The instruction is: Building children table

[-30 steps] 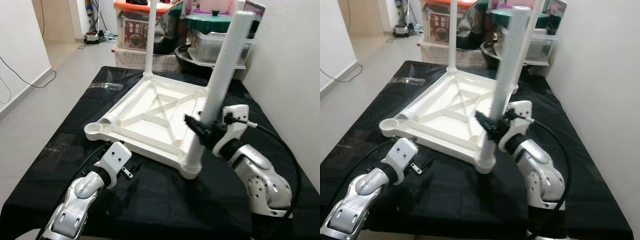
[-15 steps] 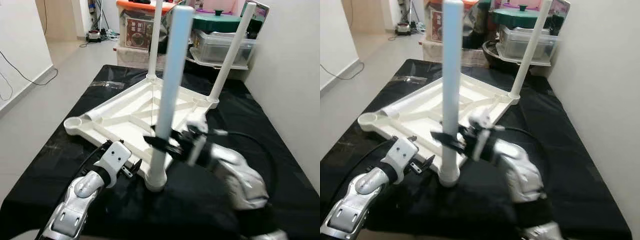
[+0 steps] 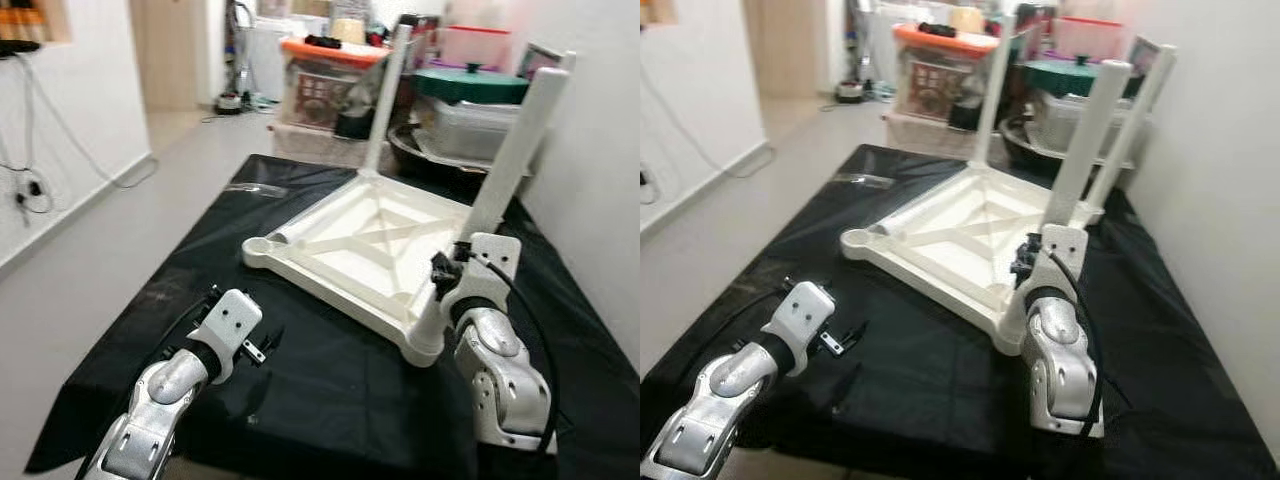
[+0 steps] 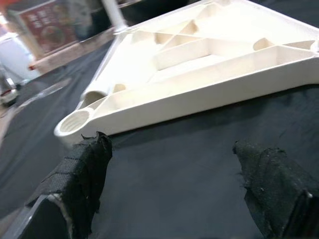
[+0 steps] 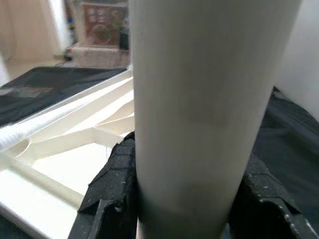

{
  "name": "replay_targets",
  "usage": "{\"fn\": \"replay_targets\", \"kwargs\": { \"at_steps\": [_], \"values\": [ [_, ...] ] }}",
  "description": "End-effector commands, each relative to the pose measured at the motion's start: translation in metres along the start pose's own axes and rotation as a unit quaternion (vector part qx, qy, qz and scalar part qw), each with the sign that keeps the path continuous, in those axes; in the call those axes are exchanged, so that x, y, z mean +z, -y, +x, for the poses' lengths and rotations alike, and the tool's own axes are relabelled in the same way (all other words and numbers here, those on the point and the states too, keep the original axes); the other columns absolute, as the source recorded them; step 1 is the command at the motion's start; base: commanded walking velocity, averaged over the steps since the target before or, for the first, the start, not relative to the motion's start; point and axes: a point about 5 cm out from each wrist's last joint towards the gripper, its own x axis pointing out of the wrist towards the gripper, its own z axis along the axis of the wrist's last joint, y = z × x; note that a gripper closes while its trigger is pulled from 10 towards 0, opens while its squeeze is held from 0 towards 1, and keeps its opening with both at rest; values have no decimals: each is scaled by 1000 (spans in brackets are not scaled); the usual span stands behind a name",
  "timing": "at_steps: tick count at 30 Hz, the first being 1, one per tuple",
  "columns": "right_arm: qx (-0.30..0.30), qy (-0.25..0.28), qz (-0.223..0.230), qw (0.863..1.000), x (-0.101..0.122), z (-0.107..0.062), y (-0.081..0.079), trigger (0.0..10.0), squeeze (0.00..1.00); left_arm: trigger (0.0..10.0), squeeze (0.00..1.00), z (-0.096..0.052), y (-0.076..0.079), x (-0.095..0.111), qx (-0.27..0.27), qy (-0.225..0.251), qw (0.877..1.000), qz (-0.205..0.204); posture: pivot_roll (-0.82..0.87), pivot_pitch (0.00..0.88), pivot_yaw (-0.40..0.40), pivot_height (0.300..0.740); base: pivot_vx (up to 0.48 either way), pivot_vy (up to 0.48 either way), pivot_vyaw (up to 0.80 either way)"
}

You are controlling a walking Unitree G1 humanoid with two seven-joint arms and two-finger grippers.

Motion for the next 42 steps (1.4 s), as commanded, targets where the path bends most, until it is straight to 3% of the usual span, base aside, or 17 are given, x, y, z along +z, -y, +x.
{"fn": "replay_targets", "kwargs": {
  "at_steps": [1, 2, 4, 5, 6, 14, 20, 21, 22, 23, 24, 25, 27, 28, 30, 34, 42],
  "values": [
    [16, -92, -1, 996, -35, -2, -2, 10000, 0, 10000, 0, 2, 2, 0, -7, 1, 1000, -1, 44, 0, -95, 740, 0, 0, 0],
    [37, -61, 5, 997, -23, 1, -7, 10000, 1000, 10000, 0, 3, 3, 1, -8, 2, 1000, -1, 44, 0, -96, 740, 0, 0, 0],
    [76, -32, 20, 996, -6, 8, -12, 10000, 1000, 10000, 0, 3, 3, 1, -8, 3, 1000, -1, 51, 0, -102, 740, 0, 0, 0],
    [107, -8, 28, 994, 8, 13, -13, 10000, 808, 10000, 0, 3, 2, 1, -7, 3, 1000, -1, 51, 0, -102, 740, 0, 0, 0],
    [156, 15, 31, 987, 23, 16, -15, 10000, 0, 10000, 0, 2, 1, 1, -6, 3, 1000, 0, 54, 0, -106, 740, 0, 0, 0],
    [401, 74, -20, 913, 49, 12, -20, 10000, 0, 10000, 0, 2, -1, 1, -2, 5, 1000, 3, 77, 0, -121, 740, 0, 0, 0],
    [473, 72, -26, 878, 43, 19, -27, 10000, 0, 10000, 0, 1, -1, 2, -1, 7, 1000, 5, 93, 0, -132, 740, 0, 0, 0],
    [493, 74, -18, 867, 42, 18, -30, 7686, 0, 10000, 0, 1, 0, 2, -1, 7, 1000, 6, 101, 0, -137, 740, 0, 0, 0],
    [506, 75, -12, 859, 41, 16, -32, 2549, 0, 10000, 0, 0, 0, 2, -1, 7, 1000, 6, 102, 0, -137, 740, 0, 0, 0],
    [506, 75, -12, 859, 41, 16, -32, 2549, 0, 10000, 0, 0, 0, 2, -1, 7, 1000, 6, 102, 0, -137, 740, 0, 0, 0],
    [457, 63, -2, 887, 36, 25, -34, 0, 0, 10000, 0, 0, 0, 2, -1, 6, 1000, 6, 103, 0, -139, 740, 0, 0, 0],
    [457, 63, -2, 887, 36, 25, -34, 0, 0, 10000, 0, 0, 0, 2, -1, 6, 1000, 6, 103, 0, -139, 740, 0, 0, 0],
    [275, 36, -6, 961, 29, 49, -21, 0, 0, 10000, 0, -2, 1, 2, -1, 5, 1000, 6, 98, 0, -138, 740, 0, 0, 0],
    [275, 36, -6, 961, 29, 49, -21, 0, 0, 10000, 0, -2, 1, 2, -1, 5, 1000, 6, 98, 0, -138, 740, 0, 0, 0],
    [-6, -31, 36, 999, 8, 58, 21, 0, 0, 10000, 0, -3, 1, 1, -1, 4, 1000, 5, 86, 0, -130, 740, 0, 0, 0],
    [-164, -84, 39, 982, -29, 28, 52, 0, 0, 10000, 0, -2, 4, 2, -5, 4, 1000, 3, 78, 0, -122, 740, 0, 0, 0],
    [-285, -114, 13, 952, -58, -5, 81, 0, 0, 10000, 0, 0, 4, 1, -12, 4, 1000, 2, 60, 0, -110, 740, 0, 0, 0]
  ]
}}
